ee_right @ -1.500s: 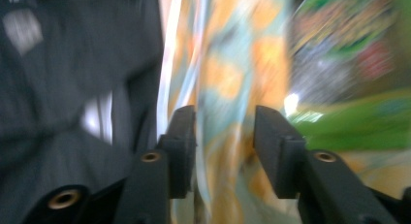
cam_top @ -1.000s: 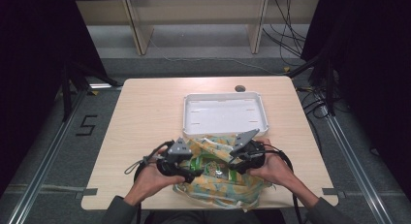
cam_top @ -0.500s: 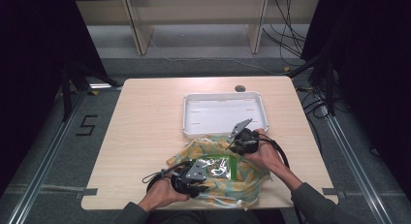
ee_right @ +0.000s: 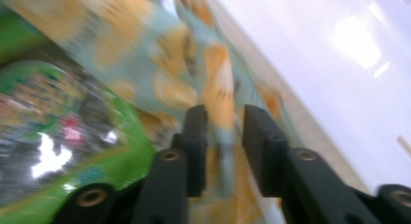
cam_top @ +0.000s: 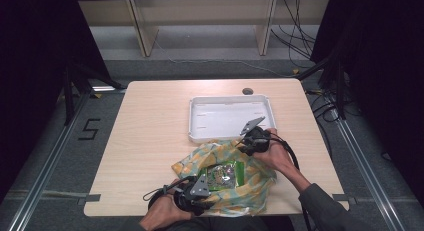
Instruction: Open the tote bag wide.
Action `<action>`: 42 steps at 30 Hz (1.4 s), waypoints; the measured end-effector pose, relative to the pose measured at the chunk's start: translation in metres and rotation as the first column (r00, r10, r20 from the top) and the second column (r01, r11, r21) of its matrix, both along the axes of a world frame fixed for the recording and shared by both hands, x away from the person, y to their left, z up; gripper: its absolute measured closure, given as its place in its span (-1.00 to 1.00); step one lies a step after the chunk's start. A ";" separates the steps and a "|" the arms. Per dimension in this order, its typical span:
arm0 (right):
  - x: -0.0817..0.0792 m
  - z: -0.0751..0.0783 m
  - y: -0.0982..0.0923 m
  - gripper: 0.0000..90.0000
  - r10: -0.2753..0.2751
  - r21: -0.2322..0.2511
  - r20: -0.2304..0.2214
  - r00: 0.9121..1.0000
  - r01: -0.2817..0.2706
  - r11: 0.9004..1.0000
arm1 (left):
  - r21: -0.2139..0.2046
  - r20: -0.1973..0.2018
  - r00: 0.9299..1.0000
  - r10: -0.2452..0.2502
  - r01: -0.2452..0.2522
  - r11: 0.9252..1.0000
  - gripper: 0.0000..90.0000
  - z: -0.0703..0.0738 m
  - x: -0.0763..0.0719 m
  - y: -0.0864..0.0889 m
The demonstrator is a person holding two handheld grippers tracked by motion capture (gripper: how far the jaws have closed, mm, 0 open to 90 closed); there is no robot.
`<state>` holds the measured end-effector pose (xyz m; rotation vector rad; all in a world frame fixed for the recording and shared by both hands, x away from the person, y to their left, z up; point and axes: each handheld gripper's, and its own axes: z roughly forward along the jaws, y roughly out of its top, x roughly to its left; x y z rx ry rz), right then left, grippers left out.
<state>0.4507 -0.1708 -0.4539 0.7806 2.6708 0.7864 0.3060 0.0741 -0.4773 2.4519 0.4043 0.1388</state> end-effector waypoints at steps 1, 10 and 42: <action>-0.003 0.004 0.000 0.45 0.001 0.018 0.009 1.000 -0.001 1.000 | -0.018 0.004 1.000 0.014 -0.014 1.000 0.32 0.002 0.000 0.000; -0.030 0.031 -0.001 0.25 0.159 0.170 -0.034 0.987 -0.151 0.974 | -0.171 -0.011 0.988 0.157 -0.157 0.973 0.15 0.019 -0.004 0.007; -0.016 -0.023 0.030 -0.07 0.185 0.061 -0.289 0.940 -0.174 0.983 | -0.024 -0.069 0.962 0.265 -0.268 0.963 0.99 -0.015 0.021 -0.006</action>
